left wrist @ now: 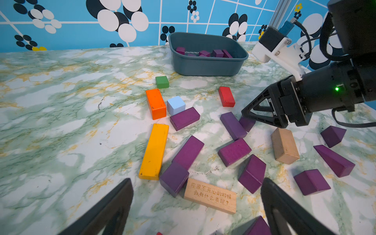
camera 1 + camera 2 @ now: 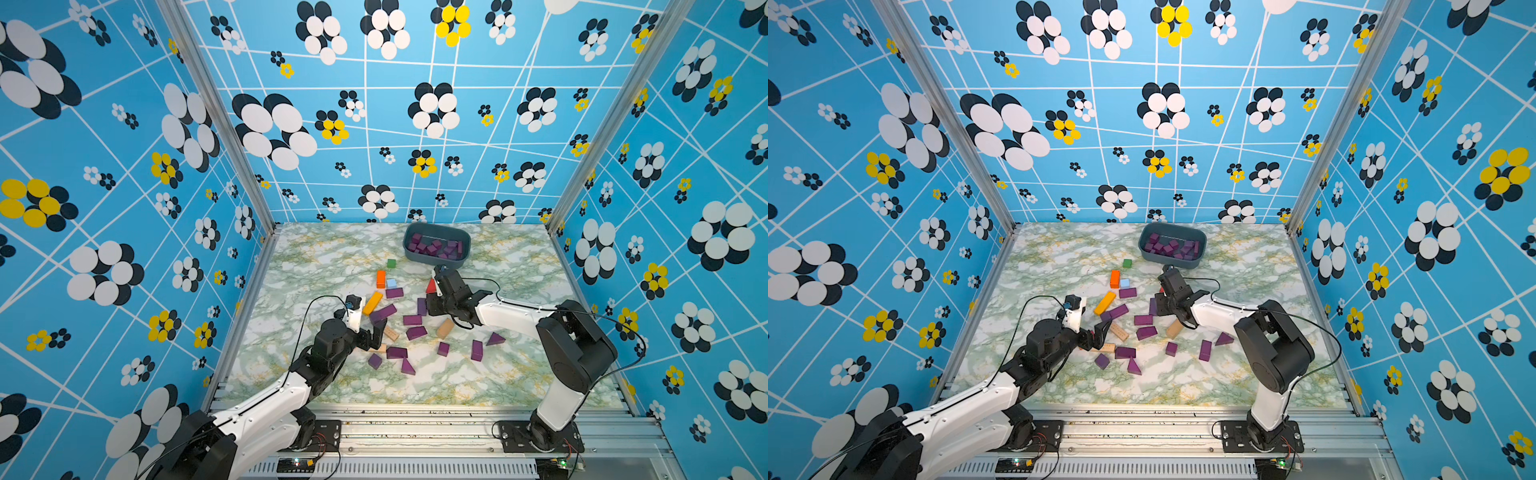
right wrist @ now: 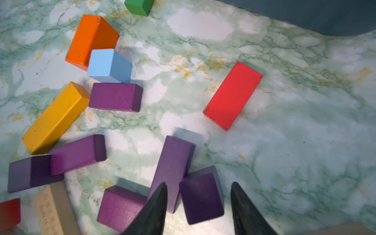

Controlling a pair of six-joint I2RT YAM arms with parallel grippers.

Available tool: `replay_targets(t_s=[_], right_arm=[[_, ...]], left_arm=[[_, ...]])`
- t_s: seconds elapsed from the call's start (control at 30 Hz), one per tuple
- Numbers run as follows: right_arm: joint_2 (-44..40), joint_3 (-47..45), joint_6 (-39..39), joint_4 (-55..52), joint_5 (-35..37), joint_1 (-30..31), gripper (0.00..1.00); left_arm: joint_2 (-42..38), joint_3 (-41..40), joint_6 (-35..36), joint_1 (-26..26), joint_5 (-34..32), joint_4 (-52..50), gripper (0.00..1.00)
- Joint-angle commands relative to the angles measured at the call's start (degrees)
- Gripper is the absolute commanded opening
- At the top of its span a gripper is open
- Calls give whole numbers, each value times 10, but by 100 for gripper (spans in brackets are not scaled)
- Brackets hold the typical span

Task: Pick purple bricks into the storage bin
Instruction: Pick up the building block from the center of the board.

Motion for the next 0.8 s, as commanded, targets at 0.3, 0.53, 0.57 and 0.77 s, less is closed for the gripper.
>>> replay_targets(t_s=[0.3,0.53,0.57,0.77], right_arm=[[28,11,-4,-27,25,4,43],[34,14,-3,-27,26,4,30],[32,14,-1,-28,26,4,28],[1,-6,20,3,0,3,22]], left_arm=[[25,-6,-6,4,-11,24,99],[30,-5,-6,5,-12,24,99],[30,-5,-6,6,-12,24,99],[35,-3,-8,7,-12,23,100]])
